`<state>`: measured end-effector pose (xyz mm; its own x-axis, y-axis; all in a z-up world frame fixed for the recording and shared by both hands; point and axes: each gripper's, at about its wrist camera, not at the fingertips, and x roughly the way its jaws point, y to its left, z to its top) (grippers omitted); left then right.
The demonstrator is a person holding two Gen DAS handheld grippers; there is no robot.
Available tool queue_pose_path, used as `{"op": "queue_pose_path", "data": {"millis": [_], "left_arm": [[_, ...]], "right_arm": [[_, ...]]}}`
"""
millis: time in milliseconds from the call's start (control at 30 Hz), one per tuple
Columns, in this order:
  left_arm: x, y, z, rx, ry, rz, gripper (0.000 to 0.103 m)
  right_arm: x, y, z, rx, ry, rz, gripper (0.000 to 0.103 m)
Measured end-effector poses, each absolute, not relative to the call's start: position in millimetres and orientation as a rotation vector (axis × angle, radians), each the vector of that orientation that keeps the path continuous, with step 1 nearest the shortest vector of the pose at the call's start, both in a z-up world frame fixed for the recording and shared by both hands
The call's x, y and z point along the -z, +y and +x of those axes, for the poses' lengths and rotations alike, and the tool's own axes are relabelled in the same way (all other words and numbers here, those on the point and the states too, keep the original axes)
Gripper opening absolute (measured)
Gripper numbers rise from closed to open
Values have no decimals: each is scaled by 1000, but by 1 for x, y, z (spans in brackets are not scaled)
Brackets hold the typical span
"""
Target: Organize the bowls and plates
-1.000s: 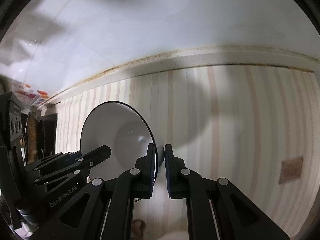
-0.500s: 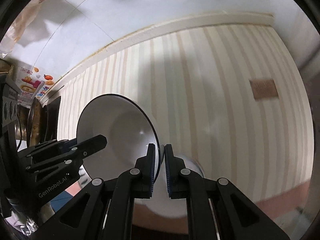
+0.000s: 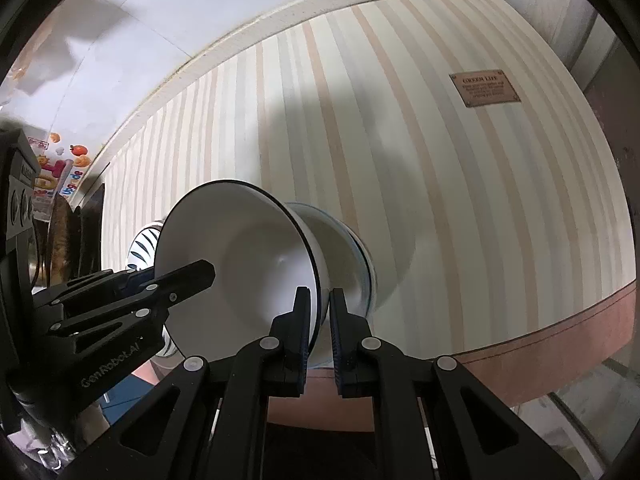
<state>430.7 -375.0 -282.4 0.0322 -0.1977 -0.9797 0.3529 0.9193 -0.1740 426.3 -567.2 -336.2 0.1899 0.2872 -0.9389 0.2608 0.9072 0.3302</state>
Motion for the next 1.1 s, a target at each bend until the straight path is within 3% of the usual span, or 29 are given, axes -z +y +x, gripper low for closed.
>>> {"op": "queue_pose_path", "data": {"millis": [900, 1100], "left_arm": [[300, -381, 431, 406, 1498, 208, 16], [280, -375, 420, 422, 1455, 201, 16]], "right_arm": [[345, -571, 434, 31, 1401, 422, 14], [337, -570, 428, 49, 1386, 432, 14]]}}
